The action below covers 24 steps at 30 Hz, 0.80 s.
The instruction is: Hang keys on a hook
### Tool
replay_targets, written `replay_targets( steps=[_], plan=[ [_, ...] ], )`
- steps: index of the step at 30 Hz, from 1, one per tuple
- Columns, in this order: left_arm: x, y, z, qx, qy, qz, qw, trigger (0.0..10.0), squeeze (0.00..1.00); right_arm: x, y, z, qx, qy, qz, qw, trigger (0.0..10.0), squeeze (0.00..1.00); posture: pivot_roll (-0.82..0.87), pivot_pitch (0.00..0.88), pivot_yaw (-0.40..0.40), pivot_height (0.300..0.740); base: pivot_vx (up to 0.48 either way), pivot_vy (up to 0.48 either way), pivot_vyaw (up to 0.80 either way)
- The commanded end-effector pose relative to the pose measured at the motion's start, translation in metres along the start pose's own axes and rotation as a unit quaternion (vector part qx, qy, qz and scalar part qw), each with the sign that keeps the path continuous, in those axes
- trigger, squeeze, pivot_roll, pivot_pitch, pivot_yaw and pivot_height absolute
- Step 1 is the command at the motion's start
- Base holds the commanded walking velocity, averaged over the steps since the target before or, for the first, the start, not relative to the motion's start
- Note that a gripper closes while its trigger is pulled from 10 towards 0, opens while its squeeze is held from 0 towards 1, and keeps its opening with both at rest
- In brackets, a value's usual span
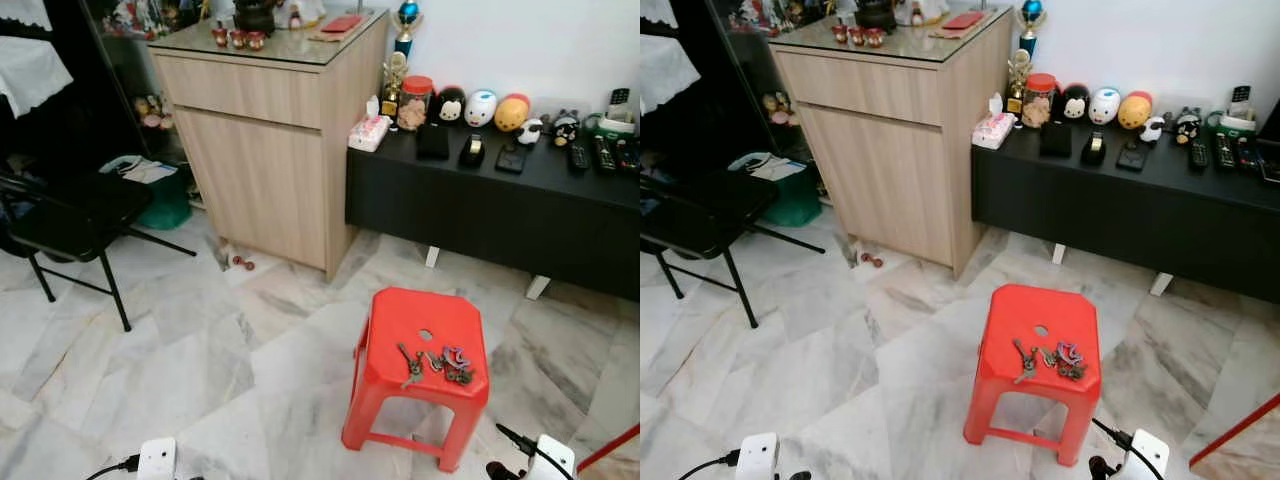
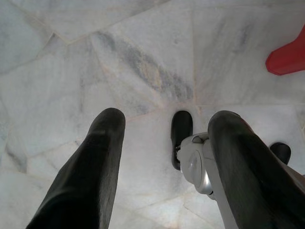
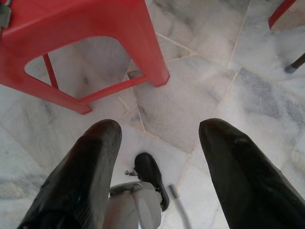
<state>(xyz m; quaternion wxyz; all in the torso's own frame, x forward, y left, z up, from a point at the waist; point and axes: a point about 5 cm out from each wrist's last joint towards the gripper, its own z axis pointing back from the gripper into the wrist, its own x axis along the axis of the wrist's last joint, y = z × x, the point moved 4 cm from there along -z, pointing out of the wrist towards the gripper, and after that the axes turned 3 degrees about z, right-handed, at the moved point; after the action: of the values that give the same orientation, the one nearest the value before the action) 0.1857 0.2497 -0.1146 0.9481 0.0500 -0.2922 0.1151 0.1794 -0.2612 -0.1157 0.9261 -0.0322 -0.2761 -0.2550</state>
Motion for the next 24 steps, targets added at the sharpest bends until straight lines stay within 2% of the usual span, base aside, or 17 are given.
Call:
replay_targets(
  steps=[1,4,10,15,20,24],
  plan=[
    [0.000,-0.002,0.000,0.000,0.000,0.006,1.000,10.0,0.00,0.004,-0.006,0.000,-0.006,-0.003,-0.001,1.000,10.0,0.00,-0.06,0.000,0.003,0.740,0.000,0.000,0.00],
    [0.002,-0.001,0.000,-0.003,-0.003,0.012,1.000,10.0,0.00,0.006,-0.012,0.001,-0.011,-0.005,0.001,1.000,10.0,0.00,-0.09,0.000,-0.002,0.740,0.000,0.000,0.00],
    [0.003,0.000,0.000,-0.010,-0.003,0.006,1.000,10.0,0.00,0.003,-0.011,0.001,-0.010,-0.006,0.003,1.000,10.0,0.00,-0.12,0.000,0.007,0.740,0.000,0.000,0.00],
    [0.005,0.003,0.000,-0.004,-0.008,0.008,1.000,10.0,0.00,-0.010,0.003,0.001,0.008,0.010,0.030,0.999,10.0,0.00,-0.10,0.000,-0.028,0.740,0.000,0.000,0.00],
    [0.004,0.005,0.000,0.001,-0.006,0.011,1.000,10.0,0.00,-0.013,0.011,0.000,0.016,0.012,0.037,0.999,10.0,0.00,-0.08,0.000,-0.031,0.740,0.000,0.000,0.00],
    [0.002,0.005,0.001,0.000,-0.006,0.009,1.000,10.0,0.00,-0.015,0.018,0.000,0.026,0.009,0.060,0.998,10.0,0.00,-0.05,0.000,-0.033,0.740,0.000,0.000,0.11]
  ],
)
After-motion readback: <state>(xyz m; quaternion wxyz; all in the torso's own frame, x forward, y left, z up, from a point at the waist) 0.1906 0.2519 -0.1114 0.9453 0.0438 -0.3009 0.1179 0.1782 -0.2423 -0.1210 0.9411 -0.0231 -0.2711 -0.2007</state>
